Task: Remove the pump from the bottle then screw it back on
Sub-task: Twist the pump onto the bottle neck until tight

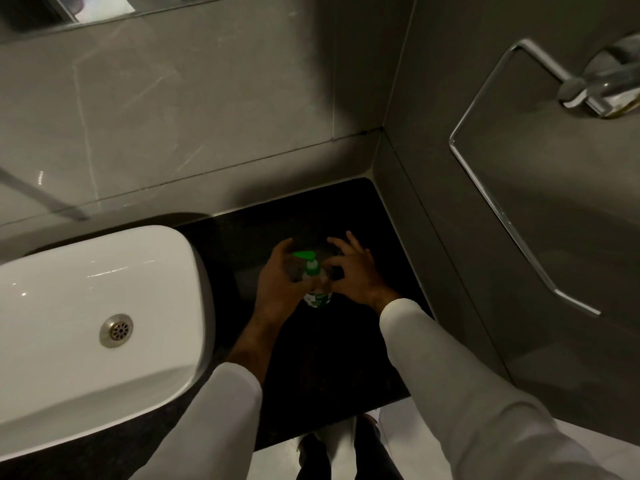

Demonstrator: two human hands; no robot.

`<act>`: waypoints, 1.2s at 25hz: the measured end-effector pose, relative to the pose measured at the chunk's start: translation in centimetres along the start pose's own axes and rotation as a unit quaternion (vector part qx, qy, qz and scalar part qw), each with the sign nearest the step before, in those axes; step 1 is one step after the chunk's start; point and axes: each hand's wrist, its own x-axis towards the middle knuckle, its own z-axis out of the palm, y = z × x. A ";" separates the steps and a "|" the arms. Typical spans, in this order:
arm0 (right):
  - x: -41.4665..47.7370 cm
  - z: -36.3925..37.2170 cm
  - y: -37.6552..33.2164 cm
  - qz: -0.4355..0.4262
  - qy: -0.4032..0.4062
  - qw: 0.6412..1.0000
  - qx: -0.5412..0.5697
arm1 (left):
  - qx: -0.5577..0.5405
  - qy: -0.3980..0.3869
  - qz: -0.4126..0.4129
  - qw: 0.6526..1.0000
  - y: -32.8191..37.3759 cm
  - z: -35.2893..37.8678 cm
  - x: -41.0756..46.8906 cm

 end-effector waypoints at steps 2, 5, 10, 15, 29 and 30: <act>0.1 0.1 -0.3 0.001 0.000 1.000 -0.002 | -0.006 0.025 0.000 1.000 -0.5 0.5 -0.1; 0.0 -0.1 -0.2 0.002 0.001 1.000 -0.004 | -0.047 -0.033 0.001 0.998 -1.3 0.6 0.1; 0.1 0.2 -0.2 0.009 0.006 1.000 -0.005 | -0.028 0.072 0.002 0.997 -0.2 1.2 -0.3; 0.1 -0.2 0.1 0.012 0.002 1.000 -0.011 | -0.035 -0.014 0.024 0.999 -0.5 1.0 -0.1; 0.3 0.3 -0.3 -0.002 0.006 1.000 -0.013 | 0.026 0.048 -0.011 0.998 0.4 1.0 0.4; 0.4 0.5 -0.4 0.000 0.007 1.000 -0.013 | 0.020 0.068 -0.026 0.997 0.4 1.2 0.5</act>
